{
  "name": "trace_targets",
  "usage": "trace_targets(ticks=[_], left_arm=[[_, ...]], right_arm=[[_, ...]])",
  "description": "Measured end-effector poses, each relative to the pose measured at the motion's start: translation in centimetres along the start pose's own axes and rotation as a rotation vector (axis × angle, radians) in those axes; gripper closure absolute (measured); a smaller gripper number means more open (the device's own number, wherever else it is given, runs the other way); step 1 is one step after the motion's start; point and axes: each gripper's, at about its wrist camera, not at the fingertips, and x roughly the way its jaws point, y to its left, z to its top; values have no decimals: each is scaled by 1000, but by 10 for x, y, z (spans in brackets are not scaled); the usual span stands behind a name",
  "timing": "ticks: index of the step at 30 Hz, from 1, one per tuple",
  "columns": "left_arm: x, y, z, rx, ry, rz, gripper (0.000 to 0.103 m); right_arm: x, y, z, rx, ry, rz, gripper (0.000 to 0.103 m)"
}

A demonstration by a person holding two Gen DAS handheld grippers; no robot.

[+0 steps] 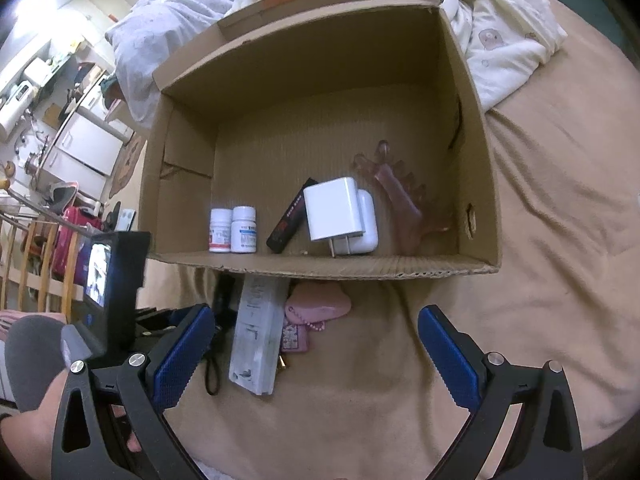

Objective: Organize rigid objects
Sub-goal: 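Grasp the black flashlight with the left gripper while the right grasps the pink case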

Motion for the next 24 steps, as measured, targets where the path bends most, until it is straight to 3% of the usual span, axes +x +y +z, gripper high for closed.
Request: trace_targets(ticks=[7, 9, 13, 15, 17, 20, 24], left_arm=[[-12, 25, -9, -55, -6, 15, 84], [-12, 29, -13, -57, -7, 24, 84], [-11, 38, -11, -45, -6, 35, 84], [-14, 40, -6, -42, -6, 37, 84], [-14, 41, -6, -42, -6, 37, 84], [-14, 41, -6, -40, -7, 40, 84], [-15, 33, -2, -33, -5, 52, 84]], right_arm=[[34, -8, 4, 58, 116, 88, 0], [47, -6, 7, 55, 146, 95, 21], [64, 2, 9, 25, 185, 80, 26], [72, 4, 9, 5, 200, 50, 42], [80, 4, 9, -8, 215, 21, 48], [87, 3, 8, -30, 215, -29, 48], [95, 4, 8, -23, 223, -22, 46]])
